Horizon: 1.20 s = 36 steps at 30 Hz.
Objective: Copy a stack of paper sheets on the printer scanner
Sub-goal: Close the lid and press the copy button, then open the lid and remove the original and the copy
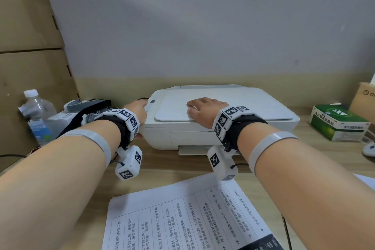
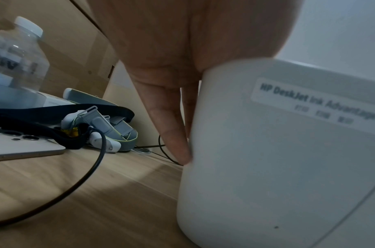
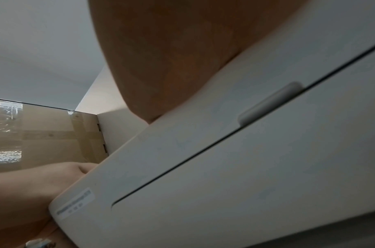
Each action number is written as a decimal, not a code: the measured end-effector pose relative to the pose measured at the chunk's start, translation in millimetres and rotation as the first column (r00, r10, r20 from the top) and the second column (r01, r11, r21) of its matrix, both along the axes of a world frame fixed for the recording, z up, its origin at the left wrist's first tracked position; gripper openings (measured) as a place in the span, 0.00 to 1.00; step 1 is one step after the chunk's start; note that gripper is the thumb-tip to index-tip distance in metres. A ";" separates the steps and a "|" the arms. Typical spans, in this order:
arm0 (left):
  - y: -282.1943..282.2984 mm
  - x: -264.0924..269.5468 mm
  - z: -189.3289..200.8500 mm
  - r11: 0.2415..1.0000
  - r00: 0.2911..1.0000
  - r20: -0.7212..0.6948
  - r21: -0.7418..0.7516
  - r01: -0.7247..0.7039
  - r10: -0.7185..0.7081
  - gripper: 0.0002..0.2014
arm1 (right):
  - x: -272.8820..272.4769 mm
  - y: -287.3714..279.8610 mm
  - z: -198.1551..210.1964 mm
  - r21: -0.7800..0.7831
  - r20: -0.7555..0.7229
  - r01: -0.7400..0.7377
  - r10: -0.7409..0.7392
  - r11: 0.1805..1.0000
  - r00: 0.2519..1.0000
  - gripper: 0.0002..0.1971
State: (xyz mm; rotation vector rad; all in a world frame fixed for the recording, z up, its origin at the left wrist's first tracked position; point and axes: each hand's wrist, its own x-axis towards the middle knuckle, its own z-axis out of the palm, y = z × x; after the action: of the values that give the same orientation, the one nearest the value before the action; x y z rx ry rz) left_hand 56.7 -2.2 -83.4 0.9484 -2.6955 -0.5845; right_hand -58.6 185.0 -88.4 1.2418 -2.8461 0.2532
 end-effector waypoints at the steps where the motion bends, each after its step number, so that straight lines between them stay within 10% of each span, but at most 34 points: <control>1: -1.3 0.1 -1.2 1.000 1.000 -0.014 0.023 -0.002 0.002 0.21 | -0.3 0.0 0.3 0.001 0.002 -0.001 0.001 1.000 1.000 0.26; 12: 5.8 1.0 3.9 0.998 0.999 0.039 0.054 -0.038 0.035 0.19 | 4.4 4.5 4.8 -0.018 0.002 -0.012 0.012 1.000 1.000 0.23; 21: 20.3 -8.5 22.9 0.963 0.911 0.411 -0.254 0.087 0.026 0.18 | -2.3 32.5 15.8 -0.146 0.110 0.210 -0.195 0.967 0.974 0.22; 36: 39.3 -25.7 31.1 0.998 0.993 0.106 -0.034 -0.053 0.056 0.20 | -27.2 124.6 45.1 -0.008 0.113 0.571 -0.567 0.821 0.816 0.11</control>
State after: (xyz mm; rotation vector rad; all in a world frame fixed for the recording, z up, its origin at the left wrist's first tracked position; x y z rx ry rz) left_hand 31.1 37.0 -52.3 1.0704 -2.7527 -0.4932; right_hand -85.8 309.7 -43.3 0.3227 -3.1113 0.3568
